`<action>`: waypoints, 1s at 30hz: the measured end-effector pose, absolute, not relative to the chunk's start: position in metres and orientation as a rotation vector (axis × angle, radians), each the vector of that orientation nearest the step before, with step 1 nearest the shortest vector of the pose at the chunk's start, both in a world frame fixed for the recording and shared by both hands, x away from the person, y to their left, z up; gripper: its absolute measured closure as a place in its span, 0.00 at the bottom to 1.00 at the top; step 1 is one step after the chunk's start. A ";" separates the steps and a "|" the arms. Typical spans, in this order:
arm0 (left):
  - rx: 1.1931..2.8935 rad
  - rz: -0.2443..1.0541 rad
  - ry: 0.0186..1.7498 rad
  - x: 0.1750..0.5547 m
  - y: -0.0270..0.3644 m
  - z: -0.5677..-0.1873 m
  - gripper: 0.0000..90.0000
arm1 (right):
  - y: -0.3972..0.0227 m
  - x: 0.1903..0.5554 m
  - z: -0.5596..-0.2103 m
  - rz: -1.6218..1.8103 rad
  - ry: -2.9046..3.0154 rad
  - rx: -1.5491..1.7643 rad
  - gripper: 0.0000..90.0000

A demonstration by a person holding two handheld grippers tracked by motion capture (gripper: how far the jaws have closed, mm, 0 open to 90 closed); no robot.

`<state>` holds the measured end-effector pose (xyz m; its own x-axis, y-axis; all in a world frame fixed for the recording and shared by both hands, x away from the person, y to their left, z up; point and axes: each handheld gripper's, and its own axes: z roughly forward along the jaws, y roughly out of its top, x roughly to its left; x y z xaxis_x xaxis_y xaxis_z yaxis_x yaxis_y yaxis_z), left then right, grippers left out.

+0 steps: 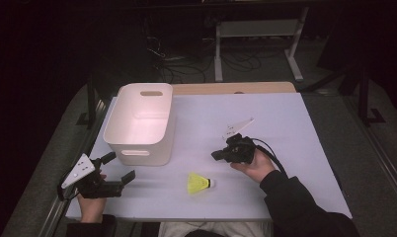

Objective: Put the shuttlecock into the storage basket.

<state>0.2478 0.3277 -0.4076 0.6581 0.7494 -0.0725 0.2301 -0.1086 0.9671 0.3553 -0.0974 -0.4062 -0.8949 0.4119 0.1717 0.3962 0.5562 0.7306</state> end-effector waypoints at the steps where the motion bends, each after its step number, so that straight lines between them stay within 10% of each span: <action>1: 1.663 0.533 0.810 0.248 0.328 -0.408 0.00 | -0.097 0.355 -0.406 1.285 2.754 0.715 0.99; 30: 1.664 0.532 0.809 0.248 0.328 -0.408 0.00 | -0.104 0.319 -0.403 1.270 2.864 0.550 0.99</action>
<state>0.2477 0.3277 -0.4075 0.6591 0.7486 -0.0723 0.2298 -0.1090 0.9671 0.3190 -0.1043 -0.4029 -0.9395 0.2954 0.1736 0.3270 0.6217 0.7117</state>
